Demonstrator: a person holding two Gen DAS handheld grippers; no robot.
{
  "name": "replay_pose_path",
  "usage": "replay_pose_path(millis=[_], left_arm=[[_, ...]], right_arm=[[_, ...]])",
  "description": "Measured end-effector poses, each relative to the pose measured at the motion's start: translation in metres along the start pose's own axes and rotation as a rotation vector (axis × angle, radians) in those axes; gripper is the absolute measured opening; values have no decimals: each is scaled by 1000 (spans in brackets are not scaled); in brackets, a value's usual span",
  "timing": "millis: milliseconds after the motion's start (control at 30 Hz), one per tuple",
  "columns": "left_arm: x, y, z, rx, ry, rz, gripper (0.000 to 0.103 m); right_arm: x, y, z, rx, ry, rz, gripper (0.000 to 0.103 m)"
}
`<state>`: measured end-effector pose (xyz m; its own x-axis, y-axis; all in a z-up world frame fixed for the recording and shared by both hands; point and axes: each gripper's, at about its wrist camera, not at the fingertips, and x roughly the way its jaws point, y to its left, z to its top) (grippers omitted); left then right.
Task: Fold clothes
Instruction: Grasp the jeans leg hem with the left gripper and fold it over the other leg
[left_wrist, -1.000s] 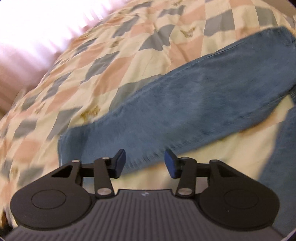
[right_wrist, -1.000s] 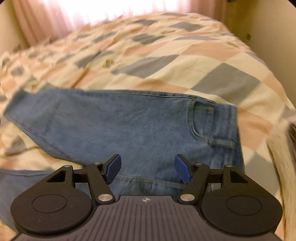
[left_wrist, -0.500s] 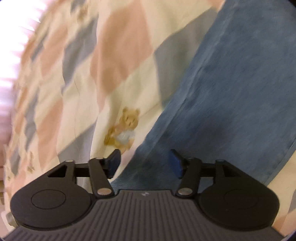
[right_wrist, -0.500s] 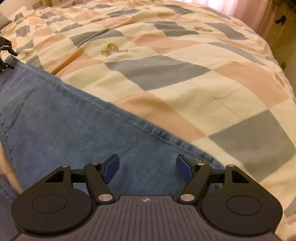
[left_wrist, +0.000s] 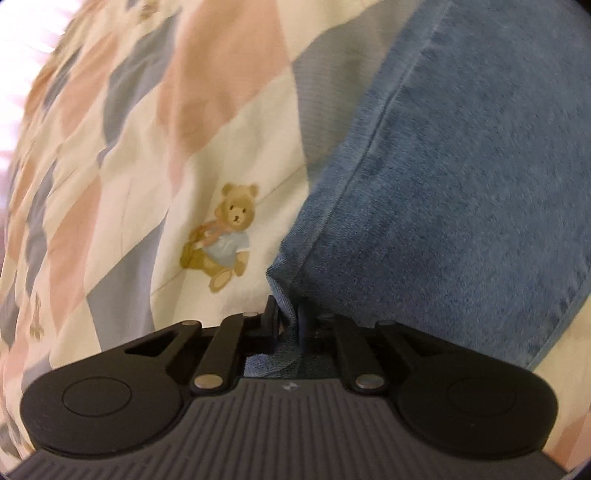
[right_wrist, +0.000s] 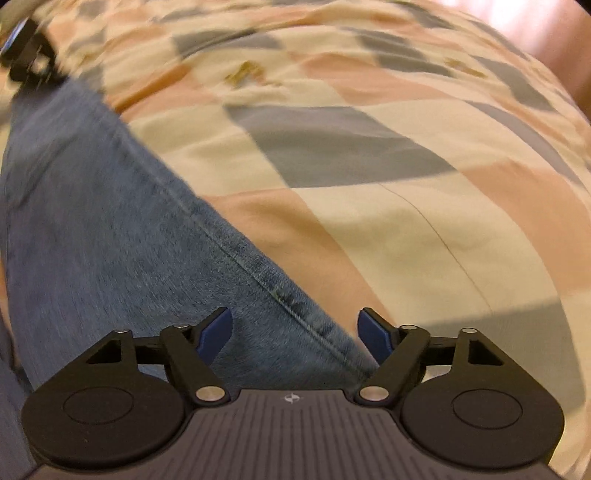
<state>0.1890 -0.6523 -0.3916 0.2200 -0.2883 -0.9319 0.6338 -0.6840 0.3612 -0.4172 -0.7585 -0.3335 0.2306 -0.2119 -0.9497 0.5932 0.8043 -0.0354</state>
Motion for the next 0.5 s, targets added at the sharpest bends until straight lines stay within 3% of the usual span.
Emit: replay_pose_path(millis=[133,167,200,267,300,367,500], left_arm=[[5,-17,0,31,14,83,6],[5,-18,-1,15,12,99,5],[4,-20,-3,-2,10,116,5],[0,-22,-8,-44,2,156,5],[-5,-24,-11,-63,-4,177,5],[-21,-27,-20,-112,-27,220,4],[-86,-31,-62,-337,-125,292,5]], right_arm=[[25,0,19,-63,33,65,73],[33,2,21,-68,59,91,65],[41,3,23,-72,85,116,51],[51,12,26,-98,123,117,37],[46,18,24,-119,115,100,17],[28,31,17,-148,70,54,12],[-39,62,-13,-155,-99,-55,9]])
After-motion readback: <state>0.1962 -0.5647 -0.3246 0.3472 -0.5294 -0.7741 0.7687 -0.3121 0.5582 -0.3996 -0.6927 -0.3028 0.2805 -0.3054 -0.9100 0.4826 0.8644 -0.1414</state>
